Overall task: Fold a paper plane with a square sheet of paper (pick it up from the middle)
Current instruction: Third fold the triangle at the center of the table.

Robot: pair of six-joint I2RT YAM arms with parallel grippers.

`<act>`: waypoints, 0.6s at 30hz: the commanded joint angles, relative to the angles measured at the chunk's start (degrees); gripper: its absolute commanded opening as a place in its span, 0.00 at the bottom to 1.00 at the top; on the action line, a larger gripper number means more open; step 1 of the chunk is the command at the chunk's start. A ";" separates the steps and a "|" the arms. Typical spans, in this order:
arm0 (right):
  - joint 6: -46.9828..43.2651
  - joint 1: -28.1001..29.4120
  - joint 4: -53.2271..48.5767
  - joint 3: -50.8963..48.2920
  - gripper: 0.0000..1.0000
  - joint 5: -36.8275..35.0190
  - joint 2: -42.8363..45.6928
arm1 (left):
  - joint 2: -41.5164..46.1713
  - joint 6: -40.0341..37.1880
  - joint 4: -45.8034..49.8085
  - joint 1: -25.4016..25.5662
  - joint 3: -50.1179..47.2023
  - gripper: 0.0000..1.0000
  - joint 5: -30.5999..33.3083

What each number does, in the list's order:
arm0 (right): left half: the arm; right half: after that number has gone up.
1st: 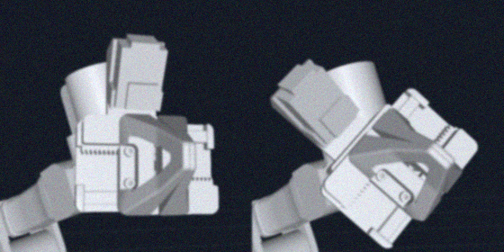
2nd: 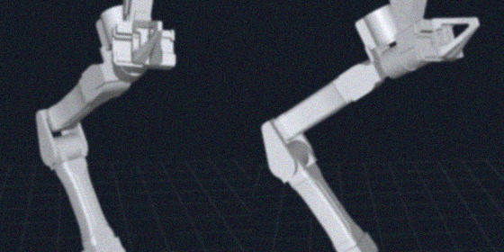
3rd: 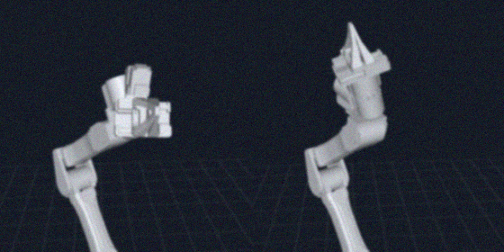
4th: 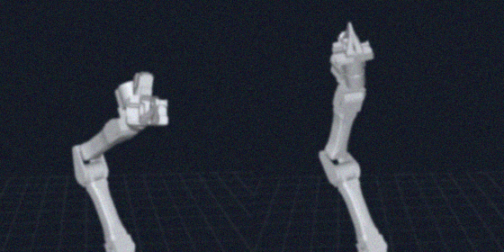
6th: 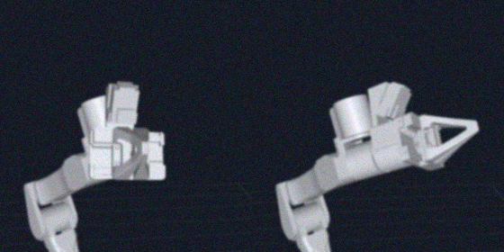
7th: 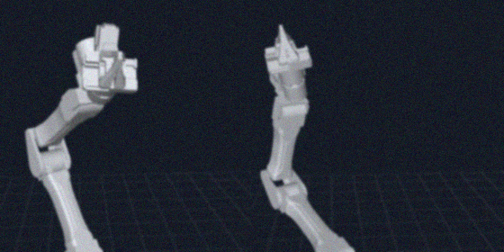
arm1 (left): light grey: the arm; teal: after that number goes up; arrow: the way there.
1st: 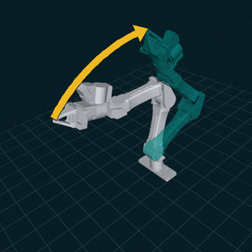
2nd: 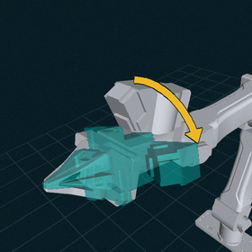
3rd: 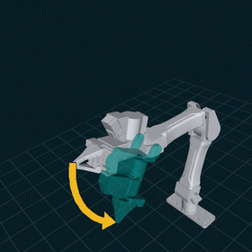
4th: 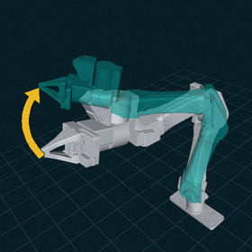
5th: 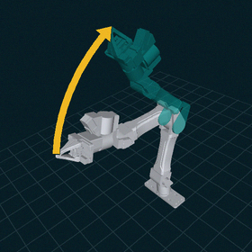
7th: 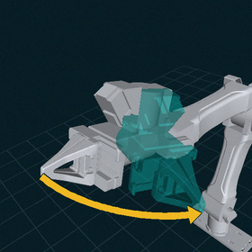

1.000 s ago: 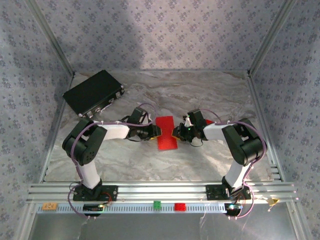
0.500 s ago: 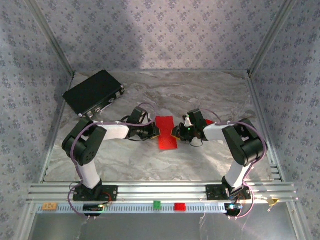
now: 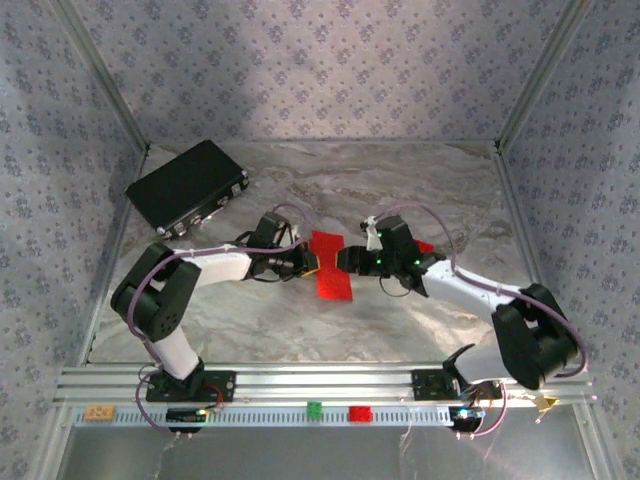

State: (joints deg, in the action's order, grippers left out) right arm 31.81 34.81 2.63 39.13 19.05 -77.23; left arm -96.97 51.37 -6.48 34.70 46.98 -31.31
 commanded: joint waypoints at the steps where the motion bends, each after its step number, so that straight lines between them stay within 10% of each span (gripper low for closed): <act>1: -12.46 5.60 -4.33 -1.02 0.57 -9.96 1.20 | 1.69 0.32 2.26 -0.44 0.54 0.05 -1.73; 18: -43.94 31.61 13.91 -7.60 0.65 -38.98 -5.22 | 1.43 0.48 2.35 -0.68 0.74 0.04 -2.14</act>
State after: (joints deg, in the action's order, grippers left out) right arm -6.50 65.30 12.56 31.53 -11.57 -80.60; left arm -96.88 51.68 -4.54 34.46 46.98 -32.18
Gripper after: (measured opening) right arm 0.646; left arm 0.047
